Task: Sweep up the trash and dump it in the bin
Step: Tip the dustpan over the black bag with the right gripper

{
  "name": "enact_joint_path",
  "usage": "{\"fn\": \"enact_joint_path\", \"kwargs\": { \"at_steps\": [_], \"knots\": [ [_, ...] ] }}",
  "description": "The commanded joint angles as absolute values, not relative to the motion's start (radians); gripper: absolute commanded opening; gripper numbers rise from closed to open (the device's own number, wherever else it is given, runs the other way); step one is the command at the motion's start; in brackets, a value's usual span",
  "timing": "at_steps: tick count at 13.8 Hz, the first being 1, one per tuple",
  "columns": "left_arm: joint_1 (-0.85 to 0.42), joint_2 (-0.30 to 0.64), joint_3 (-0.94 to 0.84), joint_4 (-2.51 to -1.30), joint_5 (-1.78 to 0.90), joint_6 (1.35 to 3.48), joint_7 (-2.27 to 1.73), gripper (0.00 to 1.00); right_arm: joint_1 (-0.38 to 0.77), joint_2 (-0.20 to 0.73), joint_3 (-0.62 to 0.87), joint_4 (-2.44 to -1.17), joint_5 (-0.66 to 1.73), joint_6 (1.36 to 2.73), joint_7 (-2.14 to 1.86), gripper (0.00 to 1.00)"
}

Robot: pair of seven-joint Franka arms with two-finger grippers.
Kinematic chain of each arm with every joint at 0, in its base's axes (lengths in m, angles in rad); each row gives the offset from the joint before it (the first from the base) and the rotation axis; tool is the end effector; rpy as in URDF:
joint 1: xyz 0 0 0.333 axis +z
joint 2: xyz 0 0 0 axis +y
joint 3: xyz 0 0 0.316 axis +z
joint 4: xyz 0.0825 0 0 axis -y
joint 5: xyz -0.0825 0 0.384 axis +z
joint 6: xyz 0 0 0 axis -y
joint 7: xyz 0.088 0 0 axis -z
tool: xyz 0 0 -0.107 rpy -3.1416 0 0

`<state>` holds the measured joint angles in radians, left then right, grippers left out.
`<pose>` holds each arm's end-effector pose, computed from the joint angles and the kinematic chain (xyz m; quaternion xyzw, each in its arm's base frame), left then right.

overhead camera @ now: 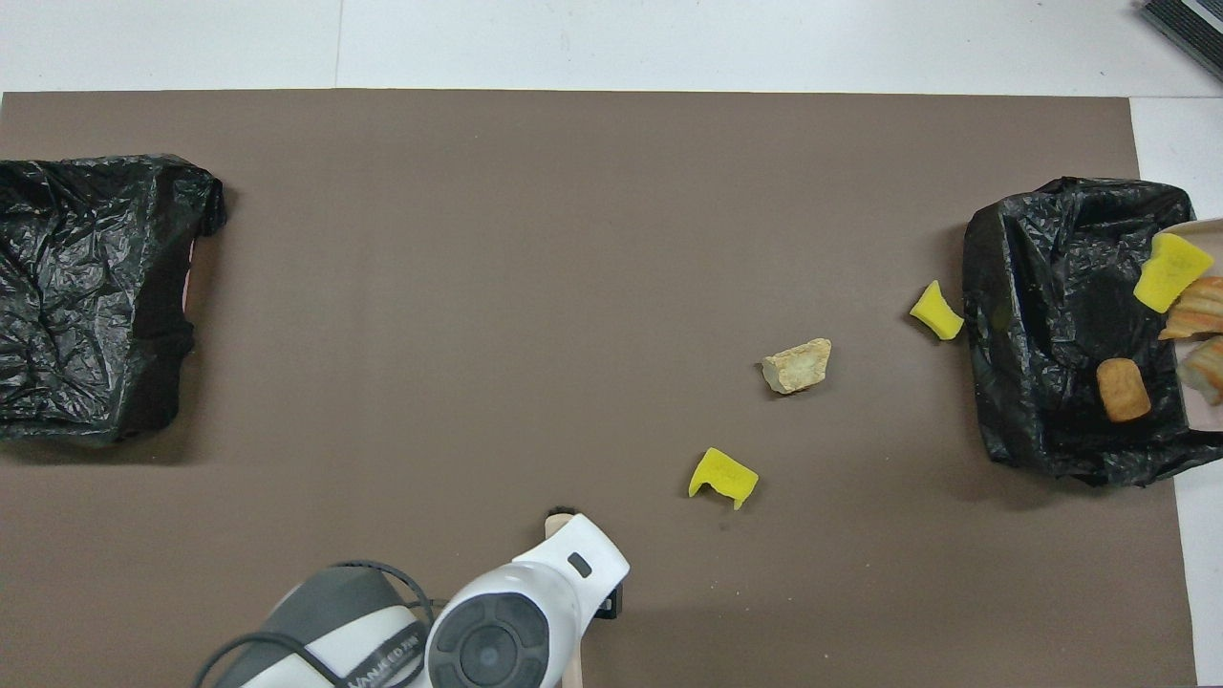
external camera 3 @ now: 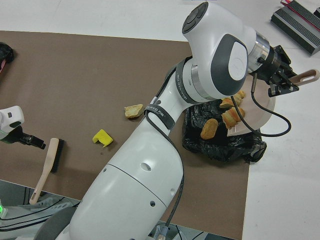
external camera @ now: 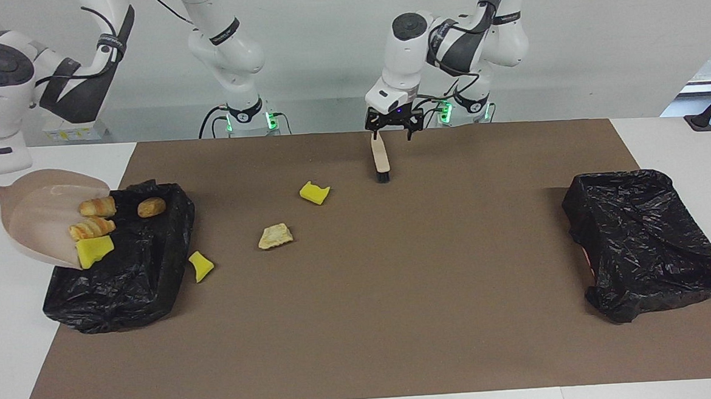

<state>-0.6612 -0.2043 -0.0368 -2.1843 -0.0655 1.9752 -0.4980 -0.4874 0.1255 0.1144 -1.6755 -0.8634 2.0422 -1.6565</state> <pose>0.3718 -0.3182 0.4747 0.9959 -0.0865 -0.0168 0.0204 0.5693 -0.2721 0.5648 0.6393 0.6555 -0.2700 0.2979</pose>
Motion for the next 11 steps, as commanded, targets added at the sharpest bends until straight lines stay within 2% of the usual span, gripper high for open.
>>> {"fn": "enact_joint_path", "kwargs": {
  "at_steps": [1, 6, 8, 11],
  "knots": [
    [-0.553, -0.173, -0.049, -2.031, 0.018, 1.856, -0.366, 1.00, -0.492, 0.120, 0.124, -1.667, -0.911, 2.037, -1.632, 0.00],
    [-0.338, -0.163, -0.046, -1.827, 0.055, 1.711, -0.119, 1.00, -0.488, 0.095, 0.132, -1.663, -0.868, 2.023, -1.614, 0.00],
    [-0.257, -0.164, -0.041, -1.748, 0.043, 1.619, -0.051, 1.00, -0.479, 0.083, 0.136, -1.664, -0.742, 1.993, -1.606, 0.00],
    [-0.210, -0.143, -0.034, -1.634, 0.041, 1.534, 0.057, 1.00, -0.440, 0.083, 0.137, -1.664, -0.570, 1.935, -1.556, 0.00]
  ]
}}
